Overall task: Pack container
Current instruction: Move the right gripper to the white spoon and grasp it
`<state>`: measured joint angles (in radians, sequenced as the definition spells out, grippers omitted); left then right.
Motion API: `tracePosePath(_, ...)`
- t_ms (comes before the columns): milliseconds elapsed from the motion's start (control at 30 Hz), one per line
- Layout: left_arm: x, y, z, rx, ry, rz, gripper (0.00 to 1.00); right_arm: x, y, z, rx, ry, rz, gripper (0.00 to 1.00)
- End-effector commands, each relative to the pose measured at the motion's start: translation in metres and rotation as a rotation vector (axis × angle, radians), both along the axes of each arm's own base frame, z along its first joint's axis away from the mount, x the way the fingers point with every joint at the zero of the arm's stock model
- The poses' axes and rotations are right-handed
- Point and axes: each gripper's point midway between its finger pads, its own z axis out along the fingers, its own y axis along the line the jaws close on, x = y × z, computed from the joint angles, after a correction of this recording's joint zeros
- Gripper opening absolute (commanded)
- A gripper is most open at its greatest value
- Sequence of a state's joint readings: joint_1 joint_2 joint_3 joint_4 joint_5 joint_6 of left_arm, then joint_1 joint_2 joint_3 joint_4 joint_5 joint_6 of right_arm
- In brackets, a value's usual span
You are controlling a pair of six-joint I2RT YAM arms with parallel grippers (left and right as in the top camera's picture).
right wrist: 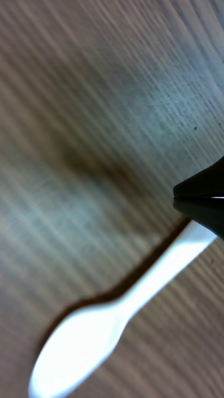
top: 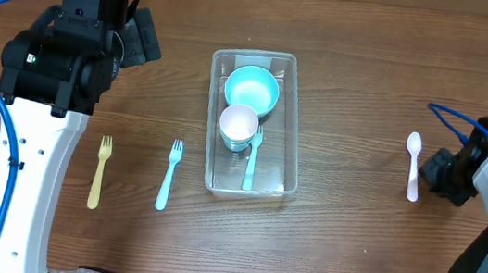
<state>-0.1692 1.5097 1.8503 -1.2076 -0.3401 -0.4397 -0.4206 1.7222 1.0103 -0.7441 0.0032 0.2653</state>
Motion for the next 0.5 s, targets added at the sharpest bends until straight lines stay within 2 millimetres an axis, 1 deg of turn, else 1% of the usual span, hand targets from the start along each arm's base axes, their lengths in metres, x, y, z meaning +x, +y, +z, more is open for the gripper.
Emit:
tracePosePath(0, 0.001, 0.002, 0.002, -0.01, -0.009, 0.014, 1.0, -0.012, 0.01, -0.019, 0.056, 0.018, -0.023, 0.04)
tracePosePath(100, 0.001, 0.002, 0.002, -0.01, -0.009, 0.014, 1.0, -0.026, 0.017, -0.031, 0.073, 0.044, -0.022, 0.04)
tracePosePath(167, 0.001, 0.002, 0.002, -0.01, -0.009, 0.014, 1.0, -0.022, 0.027, -0.031, 0.121, 0.025, -0.006, 0.04)
tracePosePath(233, 0.001, 0.002, 0.002, -0.01, -0.009, 0.014, 1.0, -0.015, 0.042, -0.028, 0.2, -0.014, 0.01, 0.04)
tracePosePath(333, 0.001, 0.002, 0.002, -0.01, -0.009, 0.014, 1.0, -0.01, 0.057, -0.027, 0.217, -0.017, 0.054, 0.04)
tracePosePath(367, 0.001, 0.002, 0.002, -0.01, -0.009, 0.014, 1.0, -0.01, 0.059, -0.028, 0.207, -0.013, 0.066, 0.04)
tracePosePath(400, 0.001, 0.002, 0.002, -0.01, -0.009, 0.014, 1.0, -0.01, 0.057, -0.028, 0.187, -0.005, 0.065, 0.04)
tracePosePath(467, 0.001, 0.002, 0.002, -0.01, -0.009, 0.014, 1.0, -0.013, 0.048, -0.03, 0.135, 0.013, 0.057, 0.04)
